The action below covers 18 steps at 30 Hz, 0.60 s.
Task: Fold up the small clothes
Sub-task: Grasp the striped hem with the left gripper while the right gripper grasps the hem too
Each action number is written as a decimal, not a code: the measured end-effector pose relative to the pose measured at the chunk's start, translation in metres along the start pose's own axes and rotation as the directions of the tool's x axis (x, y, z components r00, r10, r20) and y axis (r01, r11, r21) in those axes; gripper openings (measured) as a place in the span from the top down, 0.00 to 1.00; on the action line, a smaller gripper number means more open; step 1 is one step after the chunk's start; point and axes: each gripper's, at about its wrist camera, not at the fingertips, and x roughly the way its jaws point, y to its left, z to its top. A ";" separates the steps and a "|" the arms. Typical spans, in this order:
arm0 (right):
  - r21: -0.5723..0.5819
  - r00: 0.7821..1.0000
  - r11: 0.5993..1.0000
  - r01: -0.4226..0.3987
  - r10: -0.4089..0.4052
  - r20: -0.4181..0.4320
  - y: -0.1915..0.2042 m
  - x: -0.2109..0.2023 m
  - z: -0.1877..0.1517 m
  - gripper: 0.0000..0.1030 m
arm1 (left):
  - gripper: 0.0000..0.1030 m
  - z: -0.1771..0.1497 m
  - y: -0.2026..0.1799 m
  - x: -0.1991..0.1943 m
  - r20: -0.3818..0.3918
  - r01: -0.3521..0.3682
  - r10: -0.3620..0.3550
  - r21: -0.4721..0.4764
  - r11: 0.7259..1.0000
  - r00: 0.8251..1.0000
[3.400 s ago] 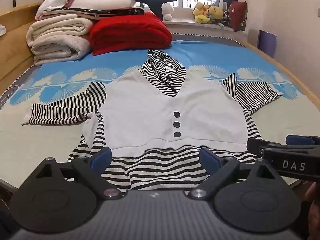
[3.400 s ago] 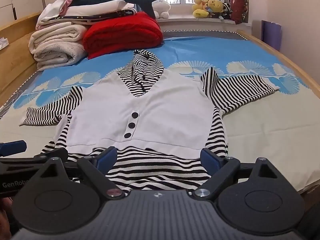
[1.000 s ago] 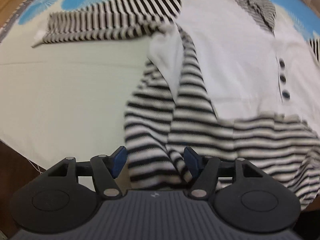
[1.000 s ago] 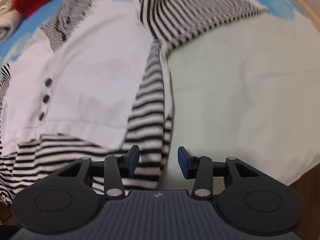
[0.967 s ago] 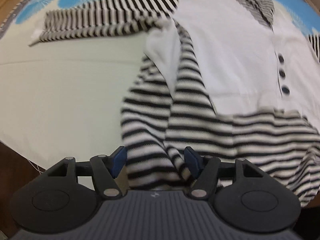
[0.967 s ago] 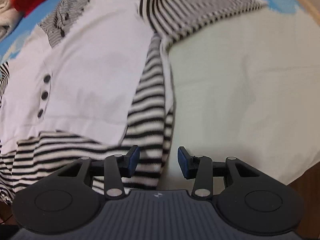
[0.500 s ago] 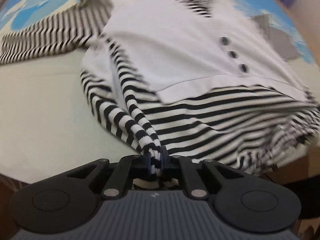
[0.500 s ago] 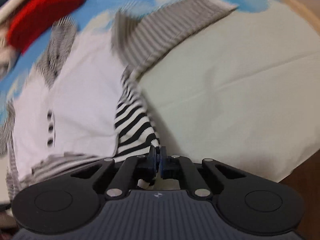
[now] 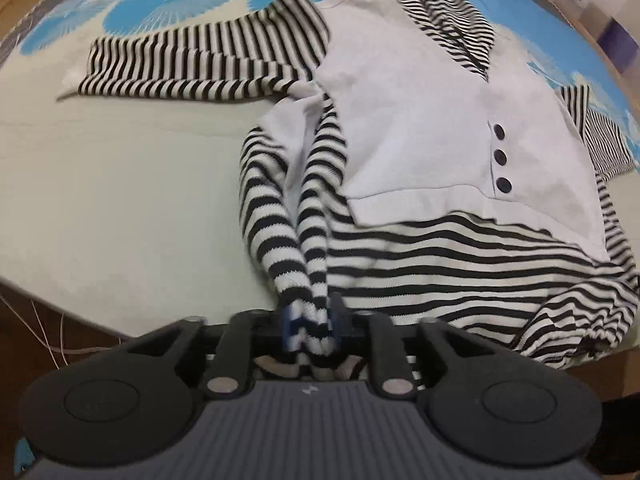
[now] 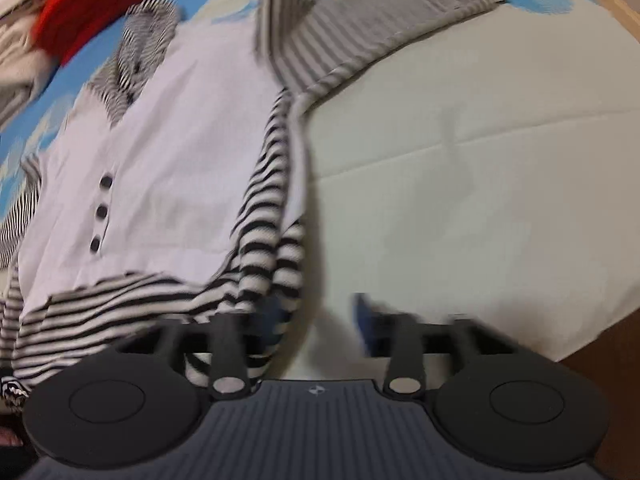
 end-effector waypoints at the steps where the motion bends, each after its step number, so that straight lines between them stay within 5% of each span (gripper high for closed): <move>1: 0.011 1.000 1.000 -0.005 0.005 0.005 0.003 -0.001 0.000 0.48 | 0.55 0.000 -0.003 -0.001 0.007 -0.024 0.024 0.012 1.000 1.000; 6: 0.062 0.999 0.998 -0.023 0.020 0.037 0.004 -0.006 0.003 0.48 | 0.51 0.004 -0.004 0.014 -0.026 -0.069 0.069 -0.001 0.998 0.997; 13: 0.102 0.999 0.995 -0.021 0.025 -0.036 -0.004 0.020 -0.011 0.49 | 0.51 0.002 -0.009 0.032 -0.073 -0.095 0.097 0.035 0.995 0.993; 16: 0.081 0.999 0.996 -0.026 0.028 -0.018 -0.004 0.014 -0.014 0.96 | 0.57 0.002 -0.012 0.038 -0.078 -0.096 0.099 0.041 0.995 0.992; 18: 0.090 0.999 0.995 -0.042 0.041 0.005 -0.007 0.005 -0.015 0.97 | 0.87 0.002 -0.014 0.042 -0.088 -0.095 0.100 0.049 0.994 0.991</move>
